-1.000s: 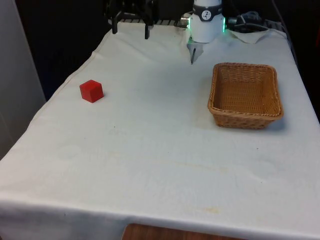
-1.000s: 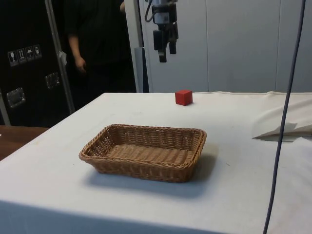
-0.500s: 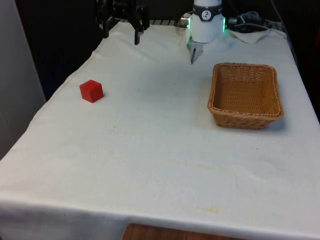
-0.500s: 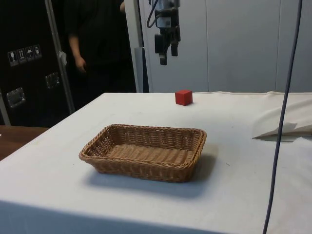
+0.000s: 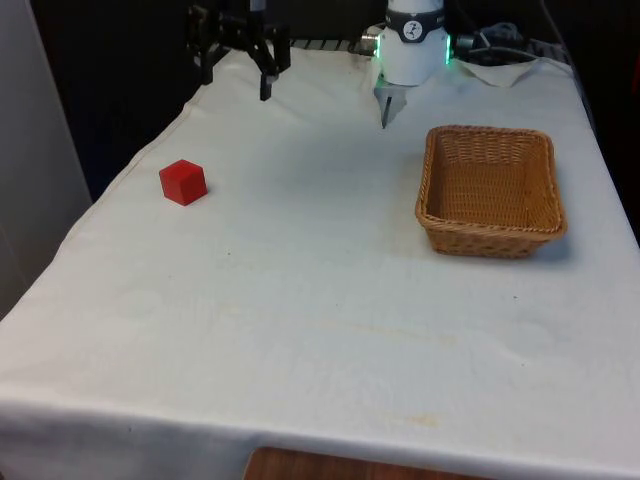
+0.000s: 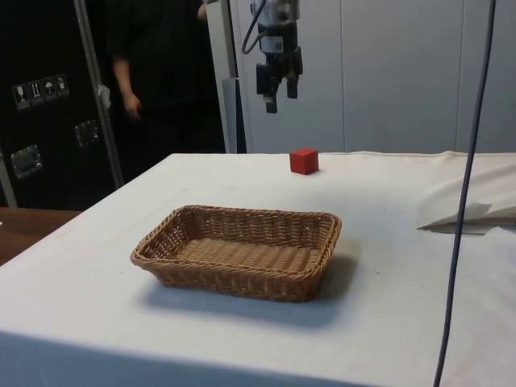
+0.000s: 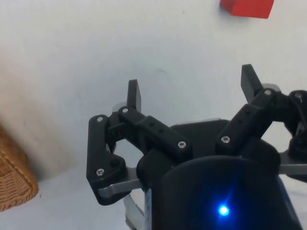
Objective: Pick up the cube and place it into the basket.
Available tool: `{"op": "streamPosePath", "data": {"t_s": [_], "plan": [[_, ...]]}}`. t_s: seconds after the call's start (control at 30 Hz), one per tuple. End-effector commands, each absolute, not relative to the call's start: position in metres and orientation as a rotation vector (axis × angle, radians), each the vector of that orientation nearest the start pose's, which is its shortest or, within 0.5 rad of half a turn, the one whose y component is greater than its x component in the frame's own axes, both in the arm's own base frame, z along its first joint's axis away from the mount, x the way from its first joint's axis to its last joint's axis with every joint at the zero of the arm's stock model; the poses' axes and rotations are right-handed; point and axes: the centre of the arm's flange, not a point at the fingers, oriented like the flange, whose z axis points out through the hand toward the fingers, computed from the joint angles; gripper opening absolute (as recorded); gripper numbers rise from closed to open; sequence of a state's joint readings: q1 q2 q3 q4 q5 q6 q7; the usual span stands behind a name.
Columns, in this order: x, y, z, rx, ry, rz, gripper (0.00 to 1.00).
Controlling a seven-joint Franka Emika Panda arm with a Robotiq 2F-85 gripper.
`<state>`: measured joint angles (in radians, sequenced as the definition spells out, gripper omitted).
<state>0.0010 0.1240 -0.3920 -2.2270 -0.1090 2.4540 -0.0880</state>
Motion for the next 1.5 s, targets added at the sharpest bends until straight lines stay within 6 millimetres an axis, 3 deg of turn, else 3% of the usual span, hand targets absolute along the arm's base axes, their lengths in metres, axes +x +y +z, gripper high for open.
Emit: {"op": "streamPosePath", "data": {"t_s": [0.0, 0.63, 1.47], "plan": [[0.510, -0.213, 0.328, -3.270, 0.375, -0.151, 1.00], [0.508, -0.242, 0.296, -3.297, 0.481, -0.201, 1.00], [0.496, -0.298, 0.246, -3.349, 0.627, -0.282, 1.00]]}}
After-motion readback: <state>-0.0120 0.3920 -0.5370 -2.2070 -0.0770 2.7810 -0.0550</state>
